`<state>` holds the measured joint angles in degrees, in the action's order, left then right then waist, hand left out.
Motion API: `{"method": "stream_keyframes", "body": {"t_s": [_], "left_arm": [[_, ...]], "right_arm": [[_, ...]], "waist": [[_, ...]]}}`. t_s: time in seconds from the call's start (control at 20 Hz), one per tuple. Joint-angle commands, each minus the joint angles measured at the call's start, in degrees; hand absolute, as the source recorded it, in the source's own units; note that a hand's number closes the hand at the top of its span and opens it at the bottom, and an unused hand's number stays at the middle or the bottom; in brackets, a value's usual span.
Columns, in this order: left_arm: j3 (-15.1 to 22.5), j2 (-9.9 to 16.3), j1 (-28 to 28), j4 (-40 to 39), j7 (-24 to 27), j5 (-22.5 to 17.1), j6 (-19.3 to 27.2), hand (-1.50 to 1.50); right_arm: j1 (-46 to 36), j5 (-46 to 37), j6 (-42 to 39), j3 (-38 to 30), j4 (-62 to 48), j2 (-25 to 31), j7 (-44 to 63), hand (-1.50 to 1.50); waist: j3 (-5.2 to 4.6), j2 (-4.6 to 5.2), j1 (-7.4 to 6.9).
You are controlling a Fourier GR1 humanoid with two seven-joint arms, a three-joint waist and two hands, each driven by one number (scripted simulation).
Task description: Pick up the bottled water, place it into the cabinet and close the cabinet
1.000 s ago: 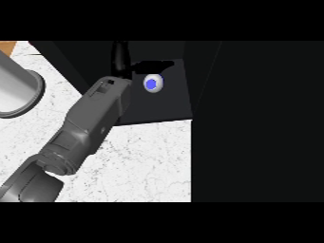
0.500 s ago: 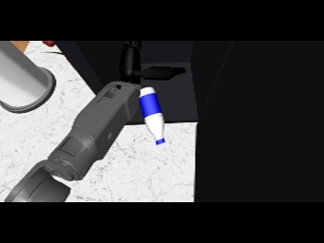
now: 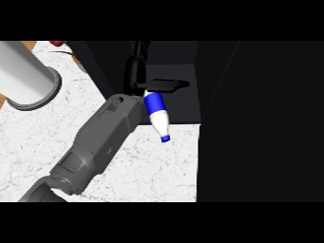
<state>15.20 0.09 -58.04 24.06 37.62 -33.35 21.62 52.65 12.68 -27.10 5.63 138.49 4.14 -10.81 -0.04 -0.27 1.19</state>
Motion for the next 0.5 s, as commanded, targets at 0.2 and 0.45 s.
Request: {"method": "stream_keyframes", "body": {"t_s": [0.2, 0.45], "left_arm": [[9.71, -0.08, 12.81, 19.03, -3.40, -4.39, -3.54, -1.50], [13.35, -0.09, 21.77, 31.50, -2.90, -2.89, -4.14, -1.50]], "right_arm": [[0.01, 1.57, 3.52, 1.62, 9.09, -0.19, 6.75, -1.50], [0.90, -1.17, 2.90, 2.05, 6.42, -0.36, 4.19, -1.50]], "waist": [[-0.04, -0.29, -1.33], [0.01, -0.35, -1.54]]}}
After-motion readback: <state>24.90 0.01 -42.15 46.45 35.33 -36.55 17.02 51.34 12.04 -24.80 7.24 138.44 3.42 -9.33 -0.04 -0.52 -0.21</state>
